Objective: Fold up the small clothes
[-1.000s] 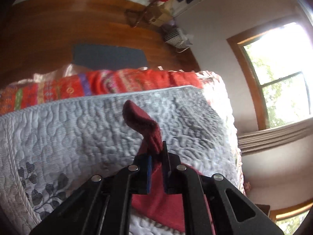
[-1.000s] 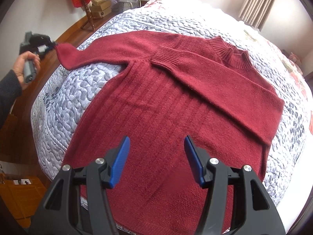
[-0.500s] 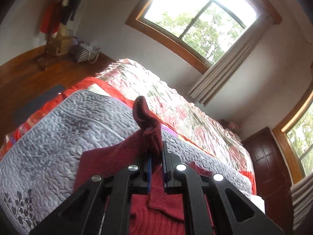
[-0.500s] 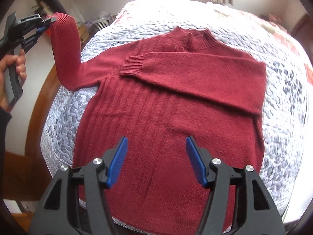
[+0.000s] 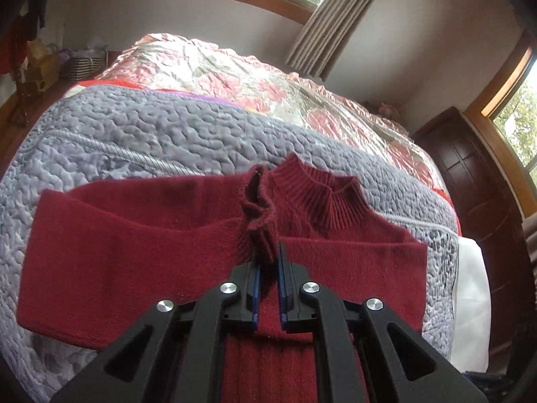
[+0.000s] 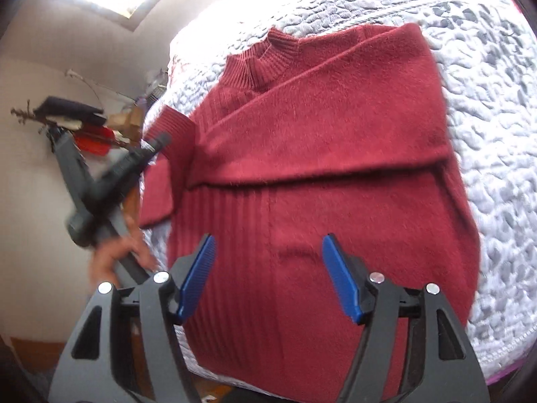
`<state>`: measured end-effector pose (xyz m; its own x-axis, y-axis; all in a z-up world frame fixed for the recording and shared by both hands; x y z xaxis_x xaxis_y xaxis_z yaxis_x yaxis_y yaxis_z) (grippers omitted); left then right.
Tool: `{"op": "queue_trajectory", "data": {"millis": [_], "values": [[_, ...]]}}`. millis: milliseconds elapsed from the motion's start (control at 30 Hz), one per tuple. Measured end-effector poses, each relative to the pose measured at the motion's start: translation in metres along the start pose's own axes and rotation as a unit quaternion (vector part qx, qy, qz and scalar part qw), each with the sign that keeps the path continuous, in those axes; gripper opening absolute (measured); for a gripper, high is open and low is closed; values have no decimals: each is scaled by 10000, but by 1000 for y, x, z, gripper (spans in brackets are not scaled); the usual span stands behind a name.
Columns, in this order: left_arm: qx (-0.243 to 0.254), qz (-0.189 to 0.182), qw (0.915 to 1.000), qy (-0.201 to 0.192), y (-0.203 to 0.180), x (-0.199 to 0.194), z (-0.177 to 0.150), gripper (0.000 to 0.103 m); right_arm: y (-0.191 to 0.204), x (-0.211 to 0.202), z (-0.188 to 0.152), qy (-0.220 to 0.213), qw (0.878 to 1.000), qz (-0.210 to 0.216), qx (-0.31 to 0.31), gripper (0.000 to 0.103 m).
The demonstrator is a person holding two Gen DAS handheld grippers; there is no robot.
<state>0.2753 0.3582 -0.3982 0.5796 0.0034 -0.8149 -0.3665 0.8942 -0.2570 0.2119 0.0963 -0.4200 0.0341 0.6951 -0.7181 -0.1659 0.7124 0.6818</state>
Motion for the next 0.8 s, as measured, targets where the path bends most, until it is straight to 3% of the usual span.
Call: {"op": "queue_trajectory", "data": {"millis": [267,367,467,667,800], "values": [[372,95,9981,485,-23,51,-37,9,-7,44,59,211,9950,861,467,73],[471,0,9971,592,-27,53,-46,21,-6,65,78,402,9869,1335,807,74],[624,-104,9963,585,-31,45,-55,39,-5,88,94,585,9815,1556,949,74],[411,-258,9964,700,-13,11,-79,44,-6,130,103,896,9710,1867,1197,57],[268,-277,9962,775,5,-22,-99,51,-3,149,100,1033,9669,1983,1228,57]]}}
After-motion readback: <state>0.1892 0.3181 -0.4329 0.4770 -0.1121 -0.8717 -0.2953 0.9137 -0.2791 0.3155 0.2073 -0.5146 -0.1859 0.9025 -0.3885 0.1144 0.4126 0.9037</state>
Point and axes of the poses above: each gripper's, at about its wrist camera, not at the fingertips, and x roughly the way its jaws point, y to its left, z to its top, the point moved 10 cm from there along x, roughly the way its jaws point, and after that the axes turned 10 degrees about z, right-handed, at the moved point
